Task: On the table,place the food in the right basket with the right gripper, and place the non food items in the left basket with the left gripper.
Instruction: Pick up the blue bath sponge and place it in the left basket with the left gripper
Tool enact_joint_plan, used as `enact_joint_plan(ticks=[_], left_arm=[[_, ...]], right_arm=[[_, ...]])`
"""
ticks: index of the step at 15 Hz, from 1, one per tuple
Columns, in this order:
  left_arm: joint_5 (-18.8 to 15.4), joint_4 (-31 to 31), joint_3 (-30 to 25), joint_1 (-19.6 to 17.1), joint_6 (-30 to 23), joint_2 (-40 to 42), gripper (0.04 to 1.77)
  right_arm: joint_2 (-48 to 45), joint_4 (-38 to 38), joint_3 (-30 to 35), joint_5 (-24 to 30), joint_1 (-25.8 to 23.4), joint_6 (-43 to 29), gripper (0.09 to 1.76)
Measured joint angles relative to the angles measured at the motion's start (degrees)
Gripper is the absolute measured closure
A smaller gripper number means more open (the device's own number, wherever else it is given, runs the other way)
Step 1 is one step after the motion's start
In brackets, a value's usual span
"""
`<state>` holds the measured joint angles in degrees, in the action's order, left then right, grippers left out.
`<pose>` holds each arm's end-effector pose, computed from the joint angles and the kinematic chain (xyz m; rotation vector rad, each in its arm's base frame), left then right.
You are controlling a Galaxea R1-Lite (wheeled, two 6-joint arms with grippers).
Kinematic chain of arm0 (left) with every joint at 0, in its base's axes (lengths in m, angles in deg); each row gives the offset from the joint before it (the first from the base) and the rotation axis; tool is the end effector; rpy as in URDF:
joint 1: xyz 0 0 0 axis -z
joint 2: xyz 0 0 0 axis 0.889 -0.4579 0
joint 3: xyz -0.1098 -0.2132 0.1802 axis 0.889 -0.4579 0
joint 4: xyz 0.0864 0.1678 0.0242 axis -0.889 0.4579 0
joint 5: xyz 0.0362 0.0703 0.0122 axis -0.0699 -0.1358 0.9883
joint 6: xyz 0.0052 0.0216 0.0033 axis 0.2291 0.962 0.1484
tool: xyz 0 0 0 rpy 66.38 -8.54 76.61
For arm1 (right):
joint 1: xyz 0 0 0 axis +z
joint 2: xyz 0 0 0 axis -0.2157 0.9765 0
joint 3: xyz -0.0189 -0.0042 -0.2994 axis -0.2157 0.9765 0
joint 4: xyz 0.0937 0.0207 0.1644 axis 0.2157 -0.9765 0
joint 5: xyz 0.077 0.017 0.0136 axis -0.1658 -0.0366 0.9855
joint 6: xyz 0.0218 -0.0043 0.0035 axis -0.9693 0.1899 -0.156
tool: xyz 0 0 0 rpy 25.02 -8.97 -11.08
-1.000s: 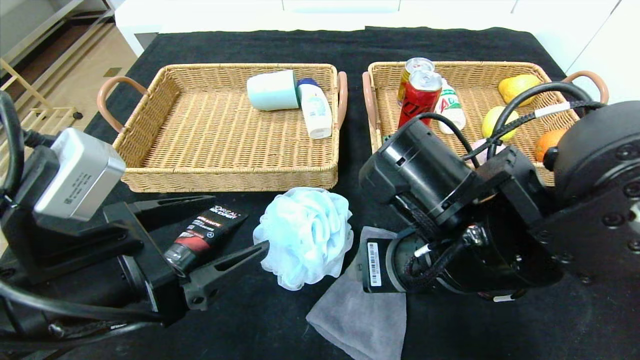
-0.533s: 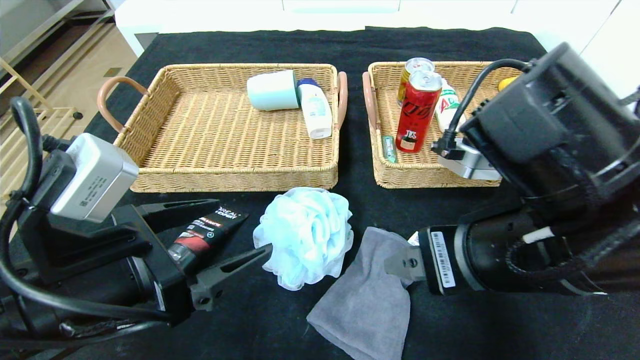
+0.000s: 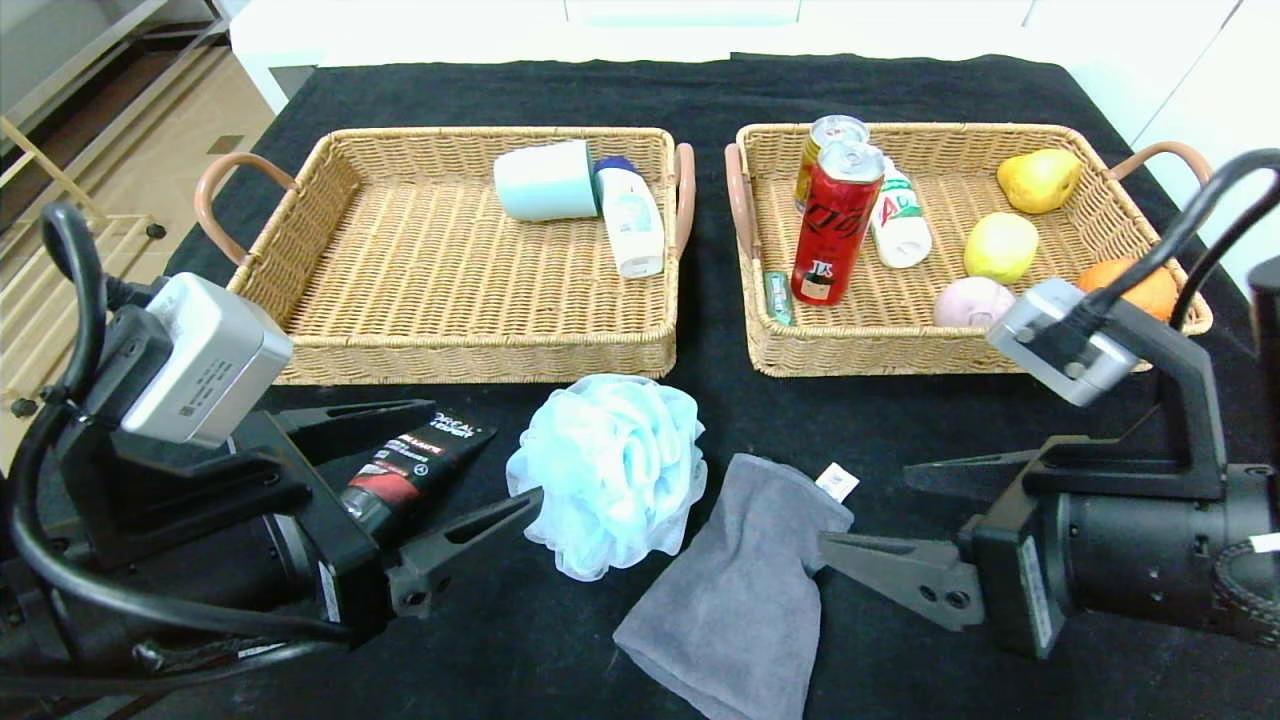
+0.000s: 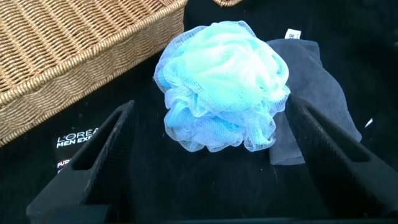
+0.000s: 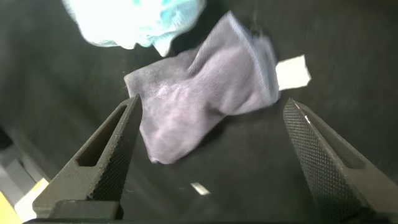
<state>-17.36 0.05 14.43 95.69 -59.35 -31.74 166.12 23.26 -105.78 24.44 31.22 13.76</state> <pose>0.1498 -0.0988 0.2310 0.1921 0.0963 -0.6482 0.1649 0.1580 0.2463 -0.0571 0.5035 0.7363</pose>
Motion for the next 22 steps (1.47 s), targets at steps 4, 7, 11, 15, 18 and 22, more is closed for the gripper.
enact_joint_plan(ticks=[4,7,11,15,18,22], left_arm=[[1.40,-0.28,-0.06,0.05,0.72,0.37,0.09],[1.54,0.07,-0.06,0.18,0.72,0.27,0.09],[5.89,1.67,-0.02,2.17,1.68,0.06,0.09],[9.33,1.04,-0.33,4.57,1.32,-0.50,0.09],[12.31,2.63,2.29,4.66,1.33,-1.24,0.09],[16.16,14.76,7.88,4.51,0.68,-1.18,0.09]], right_arm=[[-7.78,8.23,8.89,19.16,-12.42,11.03,0.17],[-12.43,9.14,13.63,24.02,-16.03,15.92,0.16],[-16.52,20.30,22.28,24.75,-18.35,17.26,0.15],[-16.85,30.67,29.04,25.38,-21.55,17.10,0.15],[-16.68,34.47,31.56,25.58,-23.76,17.10,0.15],[-17.51,34.55,33.00,25.55,-24.33,17.07,0.15]])
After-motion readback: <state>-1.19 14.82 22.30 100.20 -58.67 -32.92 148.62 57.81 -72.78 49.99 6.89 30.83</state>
